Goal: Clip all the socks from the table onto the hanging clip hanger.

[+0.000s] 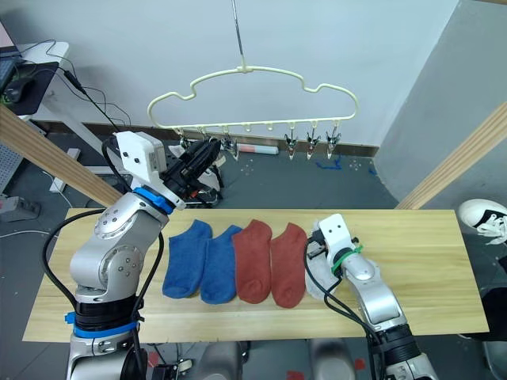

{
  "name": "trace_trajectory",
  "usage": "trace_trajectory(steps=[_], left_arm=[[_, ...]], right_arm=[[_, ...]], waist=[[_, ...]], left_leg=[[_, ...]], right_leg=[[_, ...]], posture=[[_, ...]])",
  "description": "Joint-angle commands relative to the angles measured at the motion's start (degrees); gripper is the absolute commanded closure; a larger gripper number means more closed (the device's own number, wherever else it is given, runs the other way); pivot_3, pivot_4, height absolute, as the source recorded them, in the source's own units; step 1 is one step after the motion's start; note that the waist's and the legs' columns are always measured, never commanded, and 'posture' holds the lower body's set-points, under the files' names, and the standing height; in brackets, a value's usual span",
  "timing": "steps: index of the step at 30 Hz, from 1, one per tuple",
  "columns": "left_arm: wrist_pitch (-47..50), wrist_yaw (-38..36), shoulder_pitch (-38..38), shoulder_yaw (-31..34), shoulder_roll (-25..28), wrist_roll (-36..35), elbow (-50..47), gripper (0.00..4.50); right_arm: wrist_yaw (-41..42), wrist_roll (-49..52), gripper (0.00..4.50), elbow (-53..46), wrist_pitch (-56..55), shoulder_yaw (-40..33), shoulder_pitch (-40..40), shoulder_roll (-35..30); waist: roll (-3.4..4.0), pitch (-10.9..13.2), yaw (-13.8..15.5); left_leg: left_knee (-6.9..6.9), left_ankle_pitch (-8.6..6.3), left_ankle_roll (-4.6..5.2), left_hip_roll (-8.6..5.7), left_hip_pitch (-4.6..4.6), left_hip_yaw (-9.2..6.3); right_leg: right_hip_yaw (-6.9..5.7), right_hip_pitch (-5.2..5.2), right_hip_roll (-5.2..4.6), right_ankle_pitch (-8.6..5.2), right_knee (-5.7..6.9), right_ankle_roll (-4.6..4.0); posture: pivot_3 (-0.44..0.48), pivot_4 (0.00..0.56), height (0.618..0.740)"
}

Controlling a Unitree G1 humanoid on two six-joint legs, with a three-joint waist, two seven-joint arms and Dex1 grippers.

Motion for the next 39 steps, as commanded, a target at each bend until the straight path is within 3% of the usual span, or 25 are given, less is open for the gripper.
trace_trajectory(steps=[1,9,15,18,39], left_arm=[[1.6,-0.5,-1.2,1.5,1.0,-2.8,-3.3,4.24],[5.6,1.1,-1.7,2.7,1.9,-6.0,-4.8,4.24],[7.1,2.0,-0.8,3.5,2.5,-7.1,-5.9,4.24],[7.5,2.3,-0.5,3.7,2.6,-7.4,-6.4,4.24],[7.5,2.9,-0.3,3.5,2.5,-7.4,-6.4,4.24]], right_arm=[[3.0,-1.3,4.5,-5.0,-0.6,3.8,-4.1,1.0],[4.8,-2.7,4.5,2.6,-0.1,8.7,-20.4,10.5],[4.4,-3.3,4.5,9.9,-2.9,8.5,-25.7,15.6],[4.0,-3.3,4.5,11.0,-3.6,7.9,-26.9,16.9],[2.6,-2.9,4.5,5.3,-3.3,6.7,-24.5,18.1]], waist=[[0.0,0.0,-0.1],[-0.01,0.0,-0.1],[-0.02,0.0,0.4],[-0.01,0.0,0.8],[-0.01,0.0,1.1]], left_leg=[[0.01,0.0,0.0,0.0,0.0,-0.01],[0.01,0.06,-0.11,0.0,-0.03,-0.07],[0.04,0.08,-0.14,0.0,-0.42,-0.1],[0.11,0.17,-0.29,0.0,-0.82,-0.1],[0.1,0.17,-0.28,0.01,-0.82,-0.1]], right_leg=[[0.0,0.0,0.0,0.0,0.01,0.0],[-0.08,-0.03,-0.02,0.16,0.02,-0.26],[-0.13,-0.47,-0.08,0.18,0.11,-0.3],[-0.16,-0.94,-0.1,0.2,0.29,-0.33],[-0.17,-0.95,-0.09,0.22,0.34,-0.36]], posture=[[-0.054,0.345,0.74],[-0.053,0.342,0.74],[-0.053,0.342,0.74],[-0.039,0.34,0.74],[-0.053,0.342,0.74]])
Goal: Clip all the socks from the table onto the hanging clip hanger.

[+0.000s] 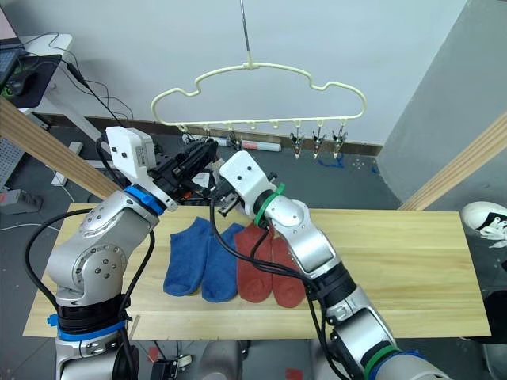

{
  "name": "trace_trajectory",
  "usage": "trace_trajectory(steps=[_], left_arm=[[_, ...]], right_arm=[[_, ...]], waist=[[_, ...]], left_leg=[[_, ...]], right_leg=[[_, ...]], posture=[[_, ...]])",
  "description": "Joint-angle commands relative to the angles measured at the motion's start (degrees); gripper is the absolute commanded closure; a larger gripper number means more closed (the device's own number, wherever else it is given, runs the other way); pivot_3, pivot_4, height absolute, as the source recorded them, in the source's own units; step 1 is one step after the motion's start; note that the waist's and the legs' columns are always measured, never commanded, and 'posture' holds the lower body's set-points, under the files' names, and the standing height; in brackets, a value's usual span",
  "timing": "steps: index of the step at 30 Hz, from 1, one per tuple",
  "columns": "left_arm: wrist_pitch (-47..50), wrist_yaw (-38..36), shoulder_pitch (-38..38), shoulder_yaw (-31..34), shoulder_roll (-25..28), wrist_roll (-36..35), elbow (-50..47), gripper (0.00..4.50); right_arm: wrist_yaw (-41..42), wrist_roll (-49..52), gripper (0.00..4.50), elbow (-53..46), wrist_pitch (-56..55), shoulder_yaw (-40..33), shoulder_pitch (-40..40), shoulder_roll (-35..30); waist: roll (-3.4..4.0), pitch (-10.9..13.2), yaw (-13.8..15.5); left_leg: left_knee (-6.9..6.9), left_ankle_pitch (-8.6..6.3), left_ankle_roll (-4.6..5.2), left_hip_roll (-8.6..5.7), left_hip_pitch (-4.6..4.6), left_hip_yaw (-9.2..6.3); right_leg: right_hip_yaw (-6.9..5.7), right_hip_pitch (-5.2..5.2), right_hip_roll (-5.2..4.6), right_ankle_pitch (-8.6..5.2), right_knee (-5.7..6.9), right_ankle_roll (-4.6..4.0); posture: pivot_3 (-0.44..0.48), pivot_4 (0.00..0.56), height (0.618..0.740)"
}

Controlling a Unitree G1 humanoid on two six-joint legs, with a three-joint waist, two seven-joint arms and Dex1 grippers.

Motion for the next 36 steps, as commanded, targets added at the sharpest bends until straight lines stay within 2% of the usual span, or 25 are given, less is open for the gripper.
trace_trajectory(steps=[1,23,25,26,32,36], left_arm=[[-0.6,0.2,-0.3,0.8,0.3,-0.8,-2.4,4.24],[0.6,0.9,0.8,0.9,0.1,-1.7,-3.2,4.24],[0.8,0.9,1.1,1.2,0.0,-2.4,-3.1,3.52],[1.0,0.9,1.3,1.3,0.0,-2.8,-3.0,3.35],[1.8,-0.1,3.2,1.3,1.1,-3.5,-4.0,1.56],[1.7,-0.9,4.9,1.5,1.9,-3.3,-4.6,1.56]], right_arm=[[0.4,0.5,4.5,-4.2,-0.2,0.1,0.6,0.6],[-1.0,1.6,4.5,-2.9,-1.8,-2.3,-1.8,4.9],[-0.8,1.6,4.5,-2.9,-1.8,-2.4,-1.8,5.2],[-0.8,1.6,4.5,-2.9,-1.8,-2.5,-1.8,5.3],[-0.5,1.9,4.5,-3.0,-1.9,-2.5,-1.6,5.4],[-0.3,1.9,4.5,-2.9,-1.8,-2.4,-1.5,5.4]], waist=[[0.0,0.0,0.0],[-0.01,0.0,0.0],[-0.01,0.0,0.0],[-0.01,0.0,0.0],[-0.02,0.0,0.0],[-0.02,0.0,-0.1]], left_leg=[[0.0,0.0,0.0,0.0,0.0,0.0],[0.03,0.01,0.0,0.0,0.01,-0.01],[0.04,0.01,0.0,0.0,0.01,-0.01],[0.04,0.01,0.0,0.0,0.01,-0.01],[0.06,0.01,0.0,0.01,0.03,-0.01],[0.11,0.01,0.0,0.0,0.06,-0.02]], right_leg=[[0.0,0.0,0.0,0.0,0.01,0.0],[-0.02,0.0,0.0,0.01,0.08,-0.02],[-0.02,0.0,0.0,0.02,0.08,-0.02],[-0.02,0.0,0.0,0.02,0.09,-0.02],[-0.03,0.0,0.0,0.02,0.16,-0.03],[-0.04,-0.06,0.0,0.01,0.43,-0.03]], posture=[[-0.053,0.342,0.74],[-0.048,0.337,0.74],[-0.048,0.337,0.74],[-0.048,0.337,0.74],[-0.048,0.335,0.74],[-0.046,0.333,0.74]])
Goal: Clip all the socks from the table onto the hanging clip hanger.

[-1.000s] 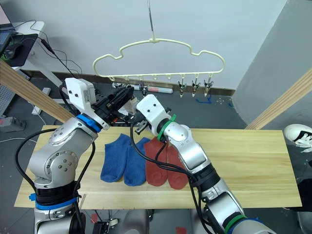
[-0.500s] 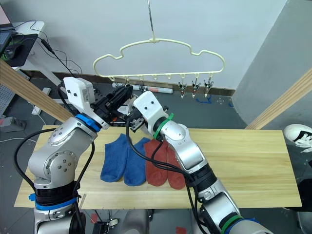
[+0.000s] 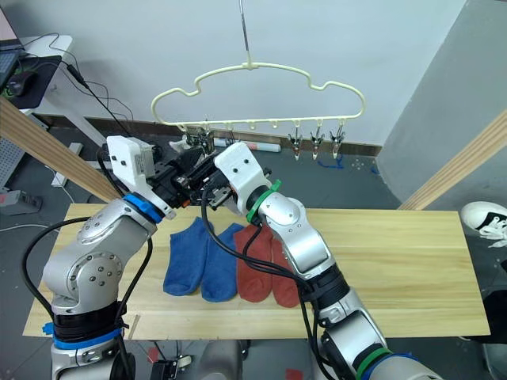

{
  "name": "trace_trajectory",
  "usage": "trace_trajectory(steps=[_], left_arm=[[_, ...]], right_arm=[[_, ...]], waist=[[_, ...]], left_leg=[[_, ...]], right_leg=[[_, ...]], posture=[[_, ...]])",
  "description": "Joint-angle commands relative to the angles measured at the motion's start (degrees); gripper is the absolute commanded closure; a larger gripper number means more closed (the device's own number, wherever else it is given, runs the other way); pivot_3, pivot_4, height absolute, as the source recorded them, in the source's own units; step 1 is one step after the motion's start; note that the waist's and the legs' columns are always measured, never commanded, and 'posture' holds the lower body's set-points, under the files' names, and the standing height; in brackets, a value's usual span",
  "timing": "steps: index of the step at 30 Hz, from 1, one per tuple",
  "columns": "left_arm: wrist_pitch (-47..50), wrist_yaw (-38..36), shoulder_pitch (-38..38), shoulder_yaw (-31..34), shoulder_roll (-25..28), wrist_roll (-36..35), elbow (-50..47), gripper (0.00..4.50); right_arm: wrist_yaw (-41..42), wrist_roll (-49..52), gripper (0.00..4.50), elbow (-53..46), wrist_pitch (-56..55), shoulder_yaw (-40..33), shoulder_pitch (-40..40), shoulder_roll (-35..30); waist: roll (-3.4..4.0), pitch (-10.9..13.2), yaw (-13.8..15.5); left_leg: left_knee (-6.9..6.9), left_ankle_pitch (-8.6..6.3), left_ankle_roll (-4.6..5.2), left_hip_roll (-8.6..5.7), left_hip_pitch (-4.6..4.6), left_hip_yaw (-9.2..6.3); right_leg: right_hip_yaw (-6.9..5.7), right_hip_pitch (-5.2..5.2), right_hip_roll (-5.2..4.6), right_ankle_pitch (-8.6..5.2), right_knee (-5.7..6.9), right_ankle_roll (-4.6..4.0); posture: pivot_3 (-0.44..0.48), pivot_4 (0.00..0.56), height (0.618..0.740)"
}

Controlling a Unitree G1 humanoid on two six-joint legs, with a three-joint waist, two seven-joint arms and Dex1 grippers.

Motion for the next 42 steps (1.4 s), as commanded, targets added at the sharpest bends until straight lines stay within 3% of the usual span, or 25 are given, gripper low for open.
trace_trajectory(steps=[1,12,16,19,30,35,42], left_arm=[[-0.7,-1.0,1.2,0.6,0.9,-1.0,-3.2,1.56],[-1.9,-1.7,3.0,0.3,1.8,0.3,-4.0,1.56],[-3.2,-2.3,3.7,-0.3,2.2,1.5,-4.4,1.52],[-4.7,-2.6,4.5,-0.5,2.4,2.8,-4.7,1.52],[-14.7,-2.9,7.4,-3.5,1.3,11.3,-5.5,1.52],[-22.3,-2.6,9.0,-7.7,-1.4,17.6,-5.0,1.52],[-30.1,0.0,9.9,-13.8,-6.7,25.9,-2.8,1.52]], right_arm=[[0.3,1.2,4.5,-2.0,-1.3,0.2,-0.6,1.3],[1.0,2.0,4.5,-2.1,-0.4,0.4,0.5,1.1],[1.5,2.2,3.4,-2.7,0.6,0.7,1.0,0.5],[2.0,1.9,2.32,-3.6,1.5,1.2,1.6,-0.4],[6.9,2.3,2.32,-16.8,6.8,1.5,8.4,-11.5],[14.1,9.3,2.32,-30.1,7.1,-5.8,13.2,-21.5],[17.4,19.9,2.32,-38.3,14.0,-14.2,12.6,-28.4]], waist=[[0.0,0.0,0.0],[0.0,0.0,0.0],[0.0,0.0,0.0],[0.0,0.0,0.0],[0.0,0.0,0.1],[0.0,0.0,0.1],[0.0,0.0,-0.6]], left_leg=[[0.0,0.0,0.0,0.0,0.0,0.0],[0.27,0.04,-0.01,0.0,0.03,-0.08],[0.4,0.03,0.0,0.0,0.0,-0.08],[0.46,0.03,0.0,0.0,0.0,-0.08],[0.6,0.03,0.0,-0.01,-0.04,-0.09],[0.66,0.02,0.01,-0.04,-0.04,-0.09],[0.71,0.02,0.02,-0.01,0.01,-0.09]], right_leg=[[0.0,-0.03,0.0,0.0,0.05,0.0],[-0.02,-0.04,0.06,0.03,0.39,-0.06],[-0.02,-0.03,0.07,0.06,0.4,-0.09],[-0.02,-0.02,0.07,0.06,0.41,-0.1],[0.0,0.01,0.08,0.07,0.41,-0.11],[0.02,0.09,0.09,0.06,0.36,-0.1],[0.08,0.14,0.17,0.07,0.38,-0.09]], posture=[[-0.046,0.333,0.74],[-0.043,0.33,0.74],[-0.043,0.332,0.74],[-0.043,0.333,0.74],[-0.054,0.343,0.74],[-0.087,0.356,0.74],[-0.138,0.363,0.74]])
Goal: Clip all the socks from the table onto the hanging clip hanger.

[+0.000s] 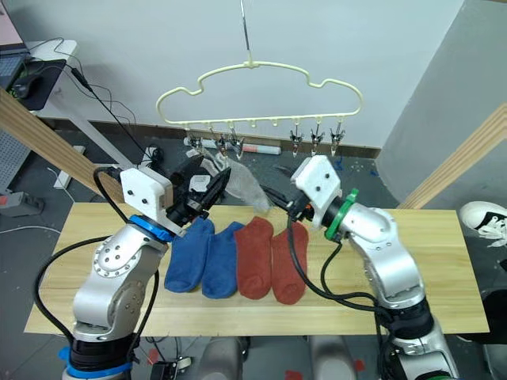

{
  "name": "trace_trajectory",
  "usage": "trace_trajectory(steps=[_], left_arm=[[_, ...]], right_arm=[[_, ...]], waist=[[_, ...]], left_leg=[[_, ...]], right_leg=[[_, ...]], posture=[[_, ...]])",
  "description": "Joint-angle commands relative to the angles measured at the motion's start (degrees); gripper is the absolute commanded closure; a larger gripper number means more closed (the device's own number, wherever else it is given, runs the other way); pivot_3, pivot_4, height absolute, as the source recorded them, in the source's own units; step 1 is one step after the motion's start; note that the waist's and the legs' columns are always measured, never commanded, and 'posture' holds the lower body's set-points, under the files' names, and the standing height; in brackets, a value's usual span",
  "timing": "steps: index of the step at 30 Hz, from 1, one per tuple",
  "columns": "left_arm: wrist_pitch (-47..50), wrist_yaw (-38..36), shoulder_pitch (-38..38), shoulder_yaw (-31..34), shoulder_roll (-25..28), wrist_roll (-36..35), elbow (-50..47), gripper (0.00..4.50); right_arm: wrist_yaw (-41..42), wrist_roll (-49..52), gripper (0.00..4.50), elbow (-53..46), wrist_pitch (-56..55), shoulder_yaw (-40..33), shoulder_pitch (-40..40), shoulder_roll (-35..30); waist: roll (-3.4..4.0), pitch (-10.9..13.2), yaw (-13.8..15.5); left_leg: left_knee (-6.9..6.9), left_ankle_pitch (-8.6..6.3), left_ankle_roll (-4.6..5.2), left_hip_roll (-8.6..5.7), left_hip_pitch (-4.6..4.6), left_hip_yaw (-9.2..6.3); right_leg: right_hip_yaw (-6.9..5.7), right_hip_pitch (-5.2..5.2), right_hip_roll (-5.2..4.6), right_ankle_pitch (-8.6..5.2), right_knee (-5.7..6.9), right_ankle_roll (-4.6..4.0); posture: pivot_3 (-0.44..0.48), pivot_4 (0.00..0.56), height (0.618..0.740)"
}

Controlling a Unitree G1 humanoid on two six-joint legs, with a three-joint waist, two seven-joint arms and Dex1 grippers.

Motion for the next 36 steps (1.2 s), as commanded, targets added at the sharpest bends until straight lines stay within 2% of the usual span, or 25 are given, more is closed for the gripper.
trace_trajectory(steps=[1,7,10,36], left_arm=[[-4.6,1.8,0.4,-2.7,-2.2,4.1,0.2,1.52],[-9.4,6.0,-1.1,-4.0,-6.9,9.5,5.0,1.52],[-10.9,7.7,-1.6,-3.5,-8.1,11.4,7.1,2.07],[-12.7,9.5,-9.3,-3.3,-12.1,13.7,14.5,2.07]], right_arm=[[0.6,4.4,2.32,-4.5,2.7,-3.0,-1.3,-1.4],[-1.5,5.6,2.32,-5.6,4.9,-4.0,-1.3,-3.5],[-2.1,6.2,2.29,-6.0,5.6,-4.3,-1.2,-4.2],[-1.3,11.8,2.29,-5.8,5.8,-5.4,0.0,-8.3]], waist=[[0.0,0.0,-0.4],[0.0,0.0,-1.1],[0.0,0.0,-1.2],[-0.01,0.0,-1.2]], left_leg=[[0.02,0.0,0.0,0.0,0.0,0.0],[0.02,0.0,0.02,0.0,0.0,0.0],[0.03,0.0,0.02,-0.01,-0.01,0.01],[0.02,0.0,0.02,-0.02,-0.01,0.0]], right_leg=[[0.0,0.0,0.01,0.0,0.0,0.0],[0.01,0.01,0.02,0.0,0.0,0.0],[0.02,0.01,0.02,0.0,-0.01,0.0],[0.0,0.02,0.02,0.0,-0.02,0.01]], posture=[[-0.141,0.364,0.74],[-0.168,0.368,0.74],[-0.176,0.37,0.74],[-0.179,0.357,0.74]])
